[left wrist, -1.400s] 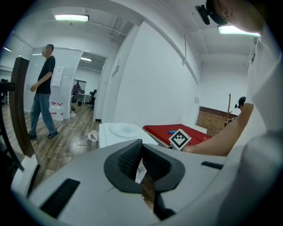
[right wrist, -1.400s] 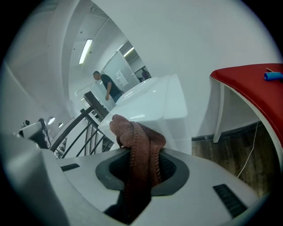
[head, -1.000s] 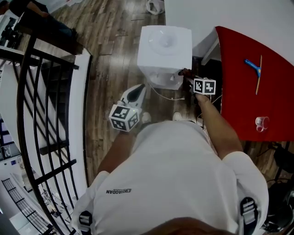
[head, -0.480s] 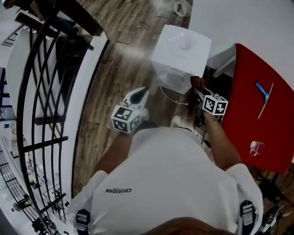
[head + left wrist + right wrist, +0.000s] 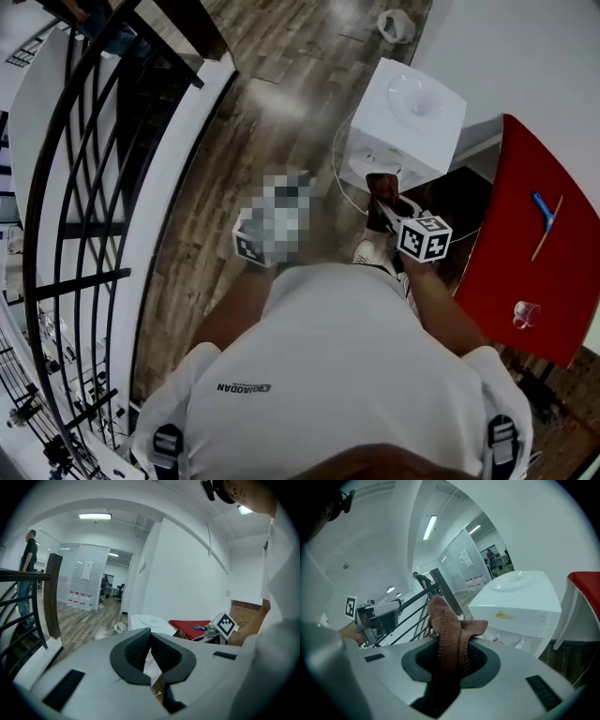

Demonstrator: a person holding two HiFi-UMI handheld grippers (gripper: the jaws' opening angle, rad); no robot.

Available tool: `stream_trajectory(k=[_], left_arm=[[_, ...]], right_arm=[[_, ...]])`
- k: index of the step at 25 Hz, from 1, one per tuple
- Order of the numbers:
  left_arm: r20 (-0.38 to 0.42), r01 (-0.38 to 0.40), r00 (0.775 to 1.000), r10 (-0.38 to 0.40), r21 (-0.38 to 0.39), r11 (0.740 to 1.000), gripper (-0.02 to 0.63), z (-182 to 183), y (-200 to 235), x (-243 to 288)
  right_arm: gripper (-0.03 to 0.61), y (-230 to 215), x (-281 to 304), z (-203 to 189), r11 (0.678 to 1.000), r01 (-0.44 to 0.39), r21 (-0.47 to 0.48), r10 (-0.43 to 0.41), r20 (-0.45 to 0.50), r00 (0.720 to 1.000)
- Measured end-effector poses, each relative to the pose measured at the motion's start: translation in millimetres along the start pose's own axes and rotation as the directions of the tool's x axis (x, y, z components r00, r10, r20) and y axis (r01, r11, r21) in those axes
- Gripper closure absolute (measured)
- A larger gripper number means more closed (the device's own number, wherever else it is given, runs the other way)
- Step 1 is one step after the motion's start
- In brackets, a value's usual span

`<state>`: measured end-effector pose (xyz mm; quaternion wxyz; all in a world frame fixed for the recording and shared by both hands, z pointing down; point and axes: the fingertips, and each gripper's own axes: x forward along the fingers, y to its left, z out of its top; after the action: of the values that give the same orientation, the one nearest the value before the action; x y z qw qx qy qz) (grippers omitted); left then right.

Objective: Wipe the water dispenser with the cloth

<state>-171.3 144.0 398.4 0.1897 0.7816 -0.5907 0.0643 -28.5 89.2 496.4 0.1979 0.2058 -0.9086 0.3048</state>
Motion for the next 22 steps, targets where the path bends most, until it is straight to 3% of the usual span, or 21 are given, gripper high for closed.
stream_trajectory(k=[4,11,15,22], left_arm=[[-0.020,0.023,1.000,-0.022,0.052,0.998,0.617,-7.9,54.4,-47.9],[-0.016,0.008,1.000,-0.007,0.052,0.999,0.617,-6.2,163.3,-128.4],[-0.009,0.008,1.000,-0.008,0.074,0.997,0.617,-4.4,200.1,-155.2],[-0.002,-0.014,1.000,0.014,-0.004,1.000,0.617,-24.4,226.7,-179.5]], right_arm=[[0.490,56.3,44.3,10.2,1.000,-0.001,0.015,0.000,0.033,0.999],[0.491,142.4,106.7,29.3,0.999,0.035,0.017,-0.037,0.086,0.996],[0.490,171.8,131.8,42.2,0.999,0.052,0.000,-0.052,0.114,0.992],[0.489,203.8,167.3,44.2,0.999,0.023,-0.048,-0.020,0.060,0.998]])
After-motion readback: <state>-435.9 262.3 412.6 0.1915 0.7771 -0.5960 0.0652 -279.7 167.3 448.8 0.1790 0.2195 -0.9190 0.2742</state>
